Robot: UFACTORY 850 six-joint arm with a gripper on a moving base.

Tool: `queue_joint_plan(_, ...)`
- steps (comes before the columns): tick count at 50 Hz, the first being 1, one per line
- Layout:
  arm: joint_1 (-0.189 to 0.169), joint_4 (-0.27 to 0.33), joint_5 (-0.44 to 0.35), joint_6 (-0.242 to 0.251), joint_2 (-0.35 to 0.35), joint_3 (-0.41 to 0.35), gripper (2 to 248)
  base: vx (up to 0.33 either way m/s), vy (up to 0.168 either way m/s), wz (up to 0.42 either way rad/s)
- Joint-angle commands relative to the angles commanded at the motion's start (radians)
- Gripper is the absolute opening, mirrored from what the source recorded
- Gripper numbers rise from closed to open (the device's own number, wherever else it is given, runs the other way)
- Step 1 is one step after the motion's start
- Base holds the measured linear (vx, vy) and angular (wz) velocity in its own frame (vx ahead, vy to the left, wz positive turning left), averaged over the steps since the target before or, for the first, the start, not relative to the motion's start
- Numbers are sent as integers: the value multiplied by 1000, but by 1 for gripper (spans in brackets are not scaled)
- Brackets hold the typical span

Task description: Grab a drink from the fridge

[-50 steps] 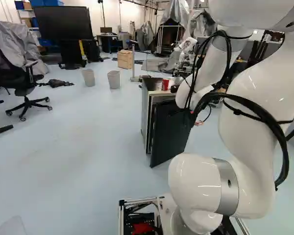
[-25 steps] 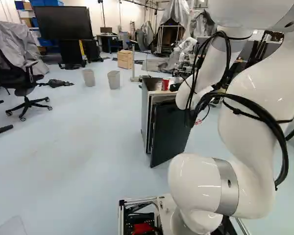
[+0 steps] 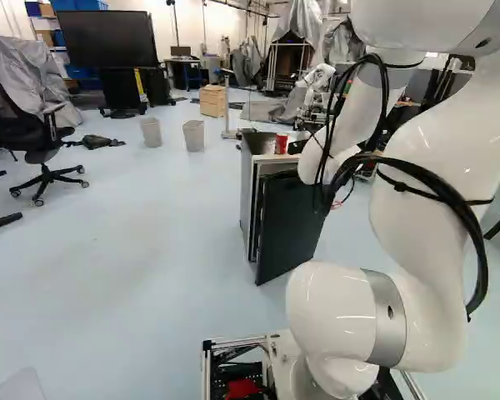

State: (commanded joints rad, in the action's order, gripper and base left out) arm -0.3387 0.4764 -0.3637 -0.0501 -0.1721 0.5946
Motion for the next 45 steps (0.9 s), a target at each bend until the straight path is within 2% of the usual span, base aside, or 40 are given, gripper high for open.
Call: queue_joint_plan(45, 21, 0, 0, 0, -79, 93, 247, 0, 0, 0)
